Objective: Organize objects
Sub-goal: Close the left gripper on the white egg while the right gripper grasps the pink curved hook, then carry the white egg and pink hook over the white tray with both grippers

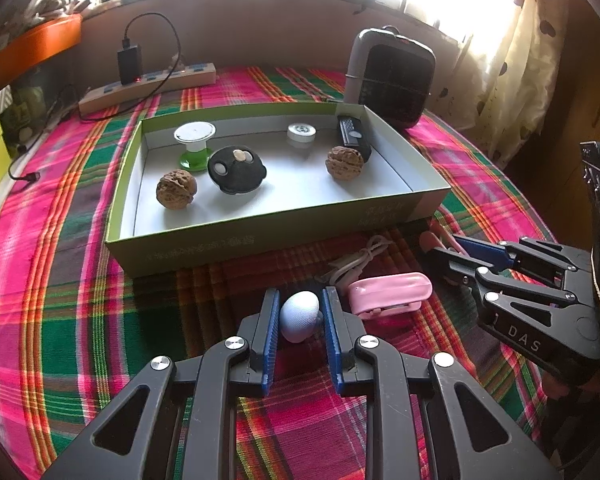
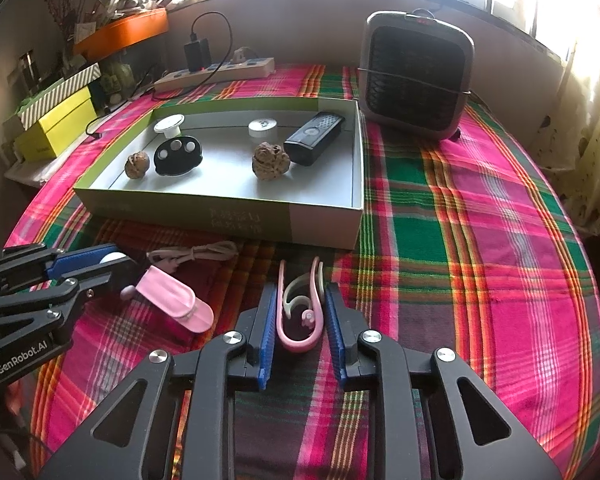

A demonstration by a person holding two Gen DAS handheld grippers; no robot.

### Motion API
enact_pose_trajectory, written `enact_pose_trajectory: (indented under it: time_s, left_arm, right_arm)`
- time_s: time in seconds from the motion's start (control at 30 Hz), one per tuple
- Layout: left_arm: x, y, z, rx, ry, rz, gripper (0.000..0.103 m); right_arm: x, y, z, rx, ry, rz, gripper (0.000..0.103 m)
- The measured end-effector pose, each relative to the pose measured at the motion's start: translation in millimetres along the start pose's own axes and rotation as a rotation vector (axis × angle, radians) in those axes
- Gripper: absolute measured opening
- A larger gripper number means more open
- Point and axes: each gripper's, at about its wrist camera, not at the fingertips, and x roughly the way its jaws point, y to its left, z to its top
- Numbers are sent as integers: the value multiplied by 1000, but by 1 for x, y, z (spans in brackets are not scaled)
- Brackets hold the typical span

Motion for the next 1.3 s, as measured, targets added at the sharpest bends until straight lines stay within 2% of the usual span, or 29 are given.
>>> enact_pose_trajectory:
  time_s: [0.8, 1.3]
  left_arm:
    - [-21, 5, 22, -12, -63, -18, 19]
    - [-11, 18, 52, -34, -90, -11, 19]
  right_arm:
    - [-16, 0, 16, -11, -42, 21, 24]
    - [-12, 7, 54, -55, -84, 64, 24]
